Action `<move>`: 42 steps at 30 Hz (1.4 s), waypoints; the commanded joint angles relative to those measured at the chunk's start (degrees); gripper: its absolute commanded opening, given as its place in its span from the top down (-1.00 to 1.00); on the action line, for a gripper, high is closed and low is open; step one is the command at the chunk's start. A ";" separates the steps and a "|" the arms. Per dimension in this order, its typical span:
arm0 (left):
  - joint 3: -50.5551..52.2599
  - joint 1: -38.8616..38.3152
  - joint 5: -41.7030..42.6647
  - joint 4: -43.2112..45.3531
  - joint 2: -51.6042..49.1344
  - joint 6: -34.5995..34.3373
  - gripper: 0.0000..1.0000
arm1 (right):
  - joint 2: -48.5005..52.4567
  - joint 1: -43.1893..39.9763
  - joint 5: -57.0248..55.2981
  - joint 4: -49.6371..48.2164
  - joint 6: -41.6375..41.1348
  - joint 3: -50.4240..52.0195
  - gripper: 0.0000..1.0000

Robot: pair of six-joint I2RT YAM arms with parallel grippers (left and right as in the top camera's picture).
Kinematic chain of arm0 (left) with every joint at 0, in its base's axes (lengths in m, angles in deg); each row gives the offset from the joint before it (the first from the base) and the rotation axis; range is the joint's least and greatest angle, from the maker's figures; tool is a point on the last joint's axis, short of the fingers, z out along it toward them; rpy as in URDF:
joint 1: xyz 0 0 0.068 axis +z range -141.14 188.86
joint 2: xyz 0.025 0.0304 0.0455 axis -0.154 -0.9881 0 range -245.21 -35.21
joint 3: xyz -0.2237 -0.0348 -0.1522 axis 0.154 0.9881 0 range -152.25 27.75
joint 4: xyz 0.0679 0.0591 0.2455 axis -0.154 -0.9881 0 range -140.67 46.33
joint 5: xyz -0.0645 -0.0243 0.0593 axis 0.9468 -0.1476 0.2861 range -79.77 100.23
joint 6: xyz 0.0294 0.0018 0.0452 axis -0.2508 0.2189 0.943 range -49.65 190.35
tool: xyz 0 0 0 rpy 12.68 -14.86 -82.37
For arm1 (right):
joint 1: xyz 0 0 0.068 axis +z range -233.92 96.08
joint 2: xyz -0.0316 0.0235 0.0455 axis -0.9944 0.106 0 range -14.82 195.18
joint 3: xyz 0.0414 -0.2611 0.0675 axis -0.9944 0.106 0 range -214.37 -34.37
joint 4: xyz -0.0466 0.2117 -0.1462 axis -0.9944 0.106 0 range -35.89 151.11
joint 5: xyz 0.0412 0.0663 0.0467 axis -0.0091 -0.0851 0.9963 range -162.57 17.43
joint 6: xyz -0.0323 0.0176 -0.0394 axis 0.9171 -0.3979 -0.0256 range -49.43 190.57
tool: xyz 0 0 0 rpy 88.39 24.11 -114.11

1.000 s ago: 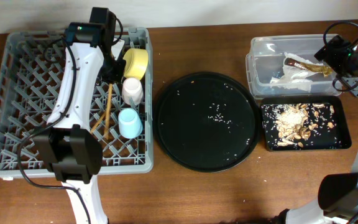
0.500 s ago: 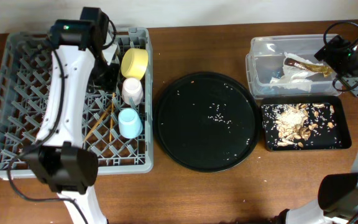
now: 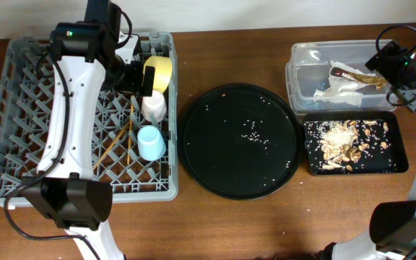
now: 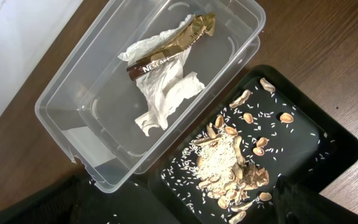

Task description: Sort waste into correct bins and load items into the dishwasher rack

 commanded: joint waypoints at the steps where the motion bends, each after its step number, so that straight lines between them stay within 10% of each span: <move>1: -0.79 0.33 0.83 0.13 0.87 -0.17 -0.99 | 0.31 -0.09 -0.31 -0.13 -0.26 -0.17 -0.97; 7: -0.79 0.33 0.83 0.13 0.87 -0.17 -0.99 | -0.42 0.85 -0.90 -0.11 -0.02 -0.17 -0.97; 17: -0.79 0.33 0.83 0.13 0.87 -0.15 -0.99 | -14.36 19.87 -10.58 -12.28 24.20 2.21 -0.97; 30: -0.79 0.33 0.83 0.13 0.87 -0.17 -0.99 | -58.88 19.91 -1.20 -57.29 23.98 70.10 -0.97; 42: -0.79 0.33 0.83 0.13 0.87 -0.15 -0.99 | -88.52 19.91 1.95 -67.32 22.91 102.51 -0.97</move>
